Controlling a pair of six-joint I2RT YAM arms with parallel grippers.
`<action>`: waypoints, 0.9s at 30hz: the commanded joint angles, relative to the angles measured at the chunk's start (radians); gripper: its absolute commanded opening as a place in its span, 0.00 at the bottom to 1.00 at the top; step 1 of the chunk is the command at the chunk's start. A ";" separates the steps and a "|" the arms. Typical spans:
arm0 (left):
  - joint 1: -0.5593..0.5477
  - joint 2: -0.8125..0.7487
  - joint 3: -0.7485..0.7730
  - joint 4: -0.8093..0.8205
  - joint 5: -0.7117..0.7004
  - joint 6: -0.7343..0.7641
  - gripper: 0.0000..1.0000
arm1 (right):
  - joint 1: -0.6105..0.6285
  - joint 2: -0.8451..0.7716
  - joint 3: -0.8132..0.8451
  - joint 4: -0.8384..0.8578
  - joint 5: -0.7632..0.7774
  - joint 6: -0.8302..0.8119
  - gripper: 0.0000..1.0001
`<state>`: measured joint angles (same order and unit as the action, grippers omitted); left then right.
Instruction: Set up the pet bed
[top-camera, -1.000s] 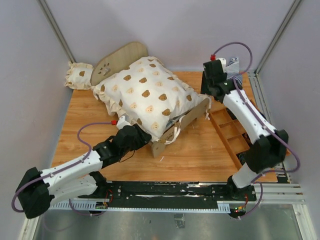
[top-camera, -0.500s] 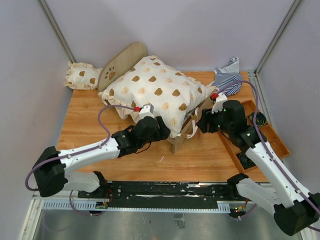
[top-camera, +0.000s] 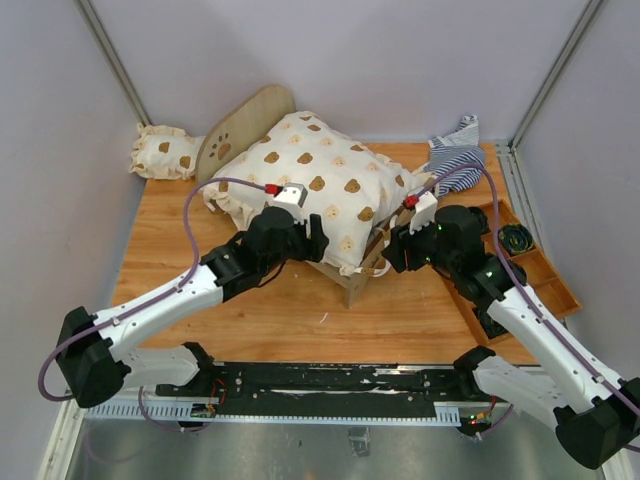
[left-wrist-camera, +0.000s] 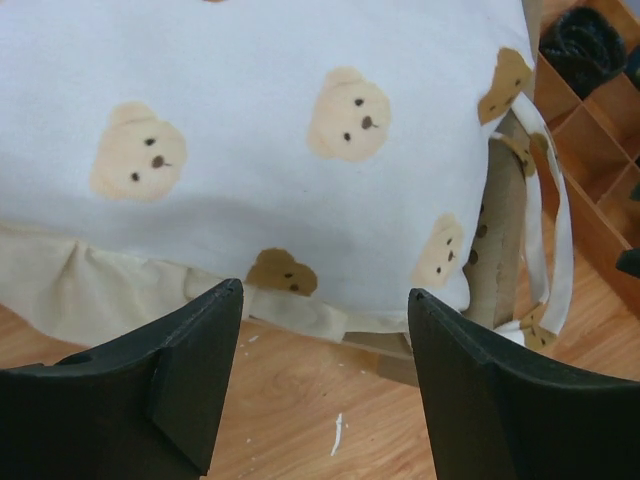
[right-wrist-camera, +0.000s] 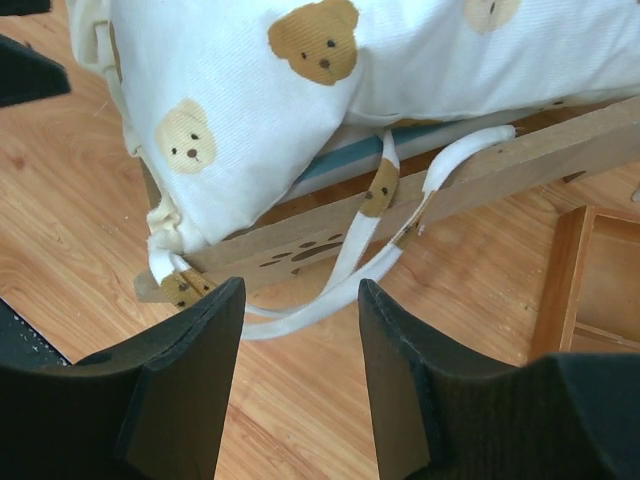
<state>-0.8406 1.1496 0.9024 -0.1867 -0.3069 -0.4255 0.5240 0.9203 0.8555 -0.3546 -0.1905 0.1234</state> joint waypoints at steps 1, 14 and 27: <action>0.003 0.060 0.039 0.006 0.110 0.088 0.72 | 0.031 -0.021 0.008 0.003 0.033 -0.031 0.50; 0.036 0.228 0.155 0.084 0.008 0.153 0.01 | 0.103 -0.031 0.020 -0.030 0.031 -0.142 0.52; 0.223 0.178 0.210 0.149 0.255 0.084 0.00 | 0.184 0.073 0.090 0.049 -0.011 -0.236 0.53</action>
<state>-0.6514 1.3495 1.1141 -0.1028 -0.1417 -0.3149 0.6685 0.9432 0.8665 -0.3508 -0.2104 -0.0456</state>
